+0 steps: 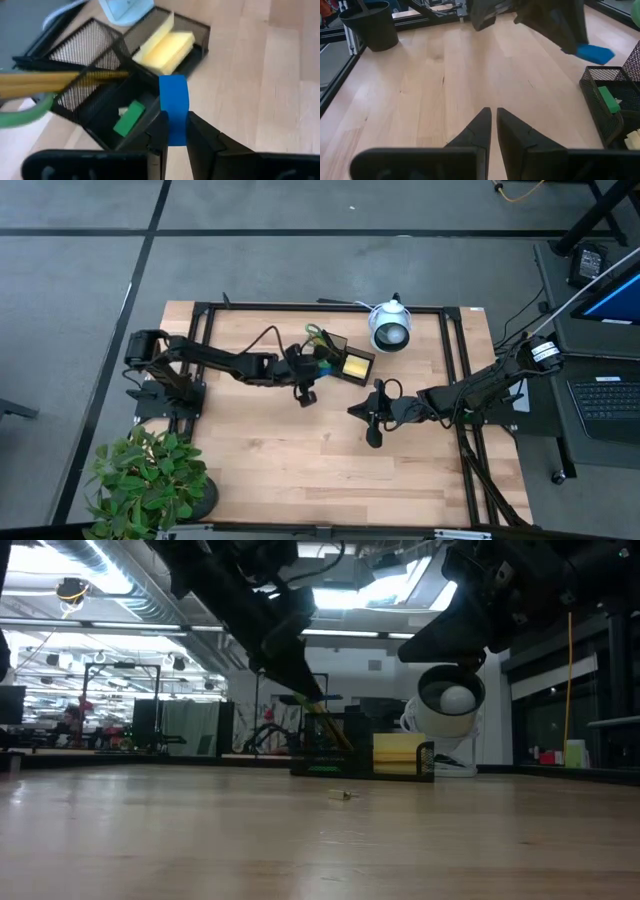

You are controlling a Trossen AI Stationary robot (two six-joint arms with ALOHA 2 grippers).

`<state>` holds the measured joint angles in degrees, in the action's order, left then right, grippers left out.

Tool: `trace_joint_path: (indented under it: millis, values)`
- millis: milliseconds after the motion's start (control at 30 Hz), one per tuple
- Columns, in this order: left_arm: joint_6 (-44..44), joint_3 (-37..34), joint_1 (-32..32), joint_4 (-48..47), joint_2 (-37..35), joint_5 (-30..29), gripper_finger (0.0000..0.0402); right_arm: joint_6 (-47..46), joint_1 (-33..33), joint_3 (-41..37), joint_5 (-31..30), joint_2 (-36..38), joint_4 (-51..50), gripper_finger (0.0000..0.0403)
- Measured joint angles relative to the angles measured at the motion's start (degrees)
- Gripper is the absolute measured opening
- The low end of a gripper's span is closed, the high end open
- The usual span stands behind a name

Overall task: Pick and place office supplies into organizer
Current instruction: Put the blue eraser into the black desk organizer

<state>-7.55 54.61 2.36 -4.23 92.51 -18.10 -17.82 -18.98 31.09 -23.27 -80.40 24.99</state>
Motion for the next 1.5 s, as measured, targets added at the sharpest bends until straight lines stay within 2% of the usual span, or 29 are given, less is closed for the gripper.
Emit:
trace_joint_path:
  millis: [267, 533, 1000, 1300, 1500]
  values:
    - [0.84, 0.09, 2.13, 3.46, 1.19, -2.04, 0.0047, -0.04, 0.02, 0.0, 0.0, 0.0, 0.07, 0.0035]
    - [1.87, 0.11, 5.8, 3.08, 1.73, -1.7, 0.0047, 0.0, 0.02, 0.0, 0.0, 0.0, 0.55, 0.0035]
    - [2.81, 0.11, 9.54, 4.7, 9.56, -1.3, 0.0048, 0.04, 0.01, 0.0, 0.01, 0.0, 0.48, 0.0035]
    - [2.38, 0.11, 9.83, 6.2, 9.67, -1.21, 0.0061, 0.07, 0.01, 0.0, 0.01, 0.0, 0.39, 0.0035]
    - [1.44, 0.11, 9.8, 6.2, 9.66, 1.7, 0.0079, 0.07, 0.02, 0.0, 0.0, 0.0, 0.4, 0.0035]
